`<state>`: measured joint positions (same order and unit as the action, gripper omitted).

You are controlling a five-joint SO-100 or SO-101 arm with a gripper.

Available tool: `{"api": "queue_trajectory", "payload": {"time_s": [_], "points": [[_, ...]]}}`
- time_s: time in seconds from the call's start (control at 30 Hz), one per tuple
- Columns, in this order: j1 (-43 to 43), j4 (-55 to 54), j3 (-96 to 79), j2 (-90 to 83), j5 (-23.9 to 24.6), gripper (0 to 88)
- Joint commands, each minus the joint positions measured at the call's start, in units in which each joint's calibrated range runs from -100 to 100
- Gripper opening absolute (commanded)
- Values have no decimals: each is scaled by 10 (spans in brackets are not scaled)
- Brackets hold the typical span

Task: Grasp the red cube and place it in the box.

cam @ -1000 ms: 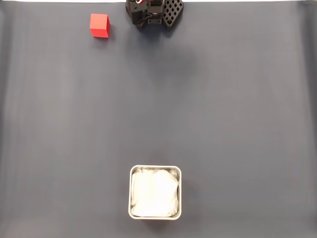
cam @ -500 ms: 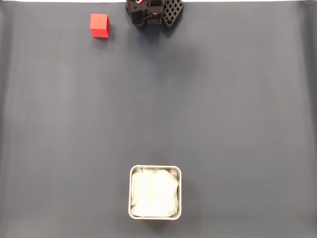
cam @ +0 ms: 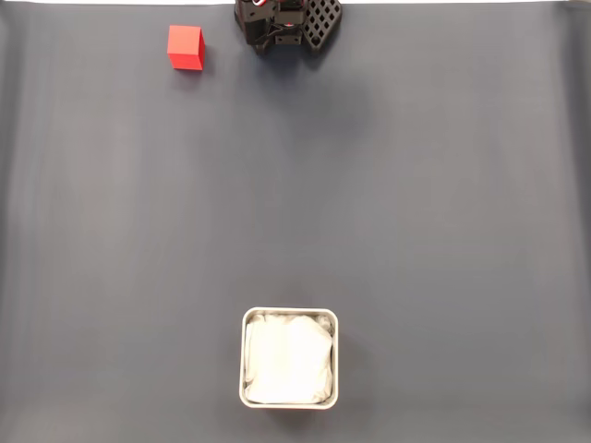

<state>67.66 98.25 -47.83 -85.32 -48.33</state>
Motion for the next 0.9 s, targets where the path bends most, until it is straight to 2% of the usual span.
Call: {"api": "queue_trajectory", "payload": {"time_s": [0.0, 0.23, 0.57, 0.87], "points": [[2, 7, 3, 9, 15, 7], [1, 8, -10, 22, 27, 7], [6, 8, -17, 44, 51, 134], [9, -5, -27, 72, 55, 196]]}}
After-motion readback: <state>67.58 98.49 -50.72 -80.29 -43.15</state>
